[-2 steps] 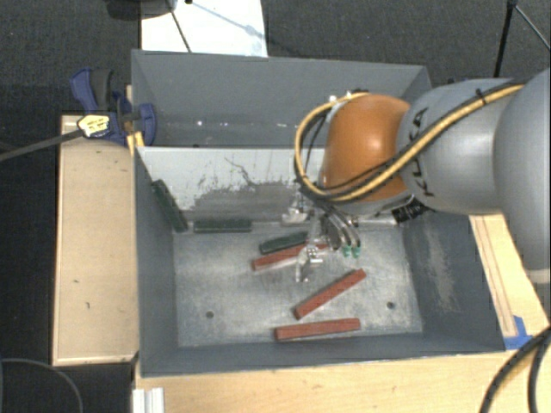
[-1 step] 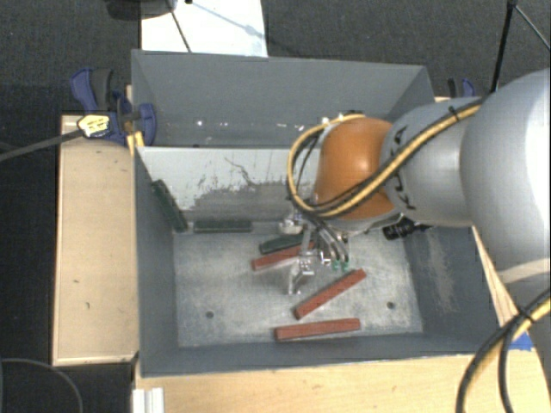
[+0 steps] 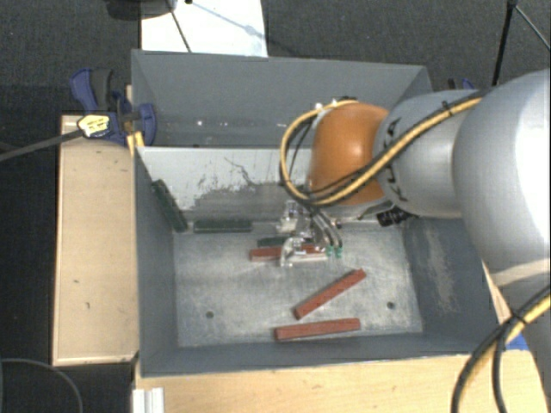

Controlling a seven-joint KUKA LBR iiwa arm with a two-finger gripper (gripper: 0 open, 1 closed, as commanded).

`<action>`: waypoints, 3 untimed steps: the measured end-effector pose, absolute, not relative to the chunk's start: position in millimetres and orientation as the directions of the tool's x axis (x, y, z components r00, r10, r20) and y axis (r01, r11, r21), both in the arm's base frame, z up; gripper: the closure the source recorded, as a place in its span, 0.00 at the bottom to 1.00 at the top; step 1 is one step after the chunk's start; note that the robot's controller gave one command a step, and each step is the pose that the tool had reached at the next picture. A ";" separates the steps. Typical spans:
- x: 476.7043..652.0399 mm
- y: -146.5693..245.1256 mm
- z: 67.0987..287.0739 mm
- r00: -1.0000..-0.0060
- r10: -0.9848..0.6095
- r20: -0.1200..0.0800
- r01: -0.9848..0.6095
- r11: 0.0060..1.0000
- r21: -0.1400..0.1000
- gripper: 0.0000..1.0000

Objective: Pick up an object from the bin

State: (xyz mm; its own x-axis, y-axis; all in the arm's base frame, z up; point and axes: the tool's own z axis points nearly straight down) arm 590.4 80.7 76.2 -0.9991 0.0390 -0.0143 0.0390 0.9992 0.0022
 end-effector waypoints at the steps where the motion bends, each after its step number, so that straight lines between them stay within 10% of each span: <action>1: 590.4 80.7 76.2 -0.999 0.039 -0.014 0.039 0.999 0.002 1.00; 3: 588.7 80.4 81.6 -0.999 0.040 -0.005 0.040 0.999 0.001 1.00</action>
Offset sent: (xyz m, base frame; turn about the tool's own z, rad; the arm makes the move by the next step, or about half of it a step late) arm -0.0001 0.0000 0.0091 0.0000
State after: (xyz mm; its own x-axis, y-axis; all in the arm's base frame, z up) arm 588.7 80.4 81.6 -0.9992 0.0396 -0.0048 0.0396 0.9992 0.0007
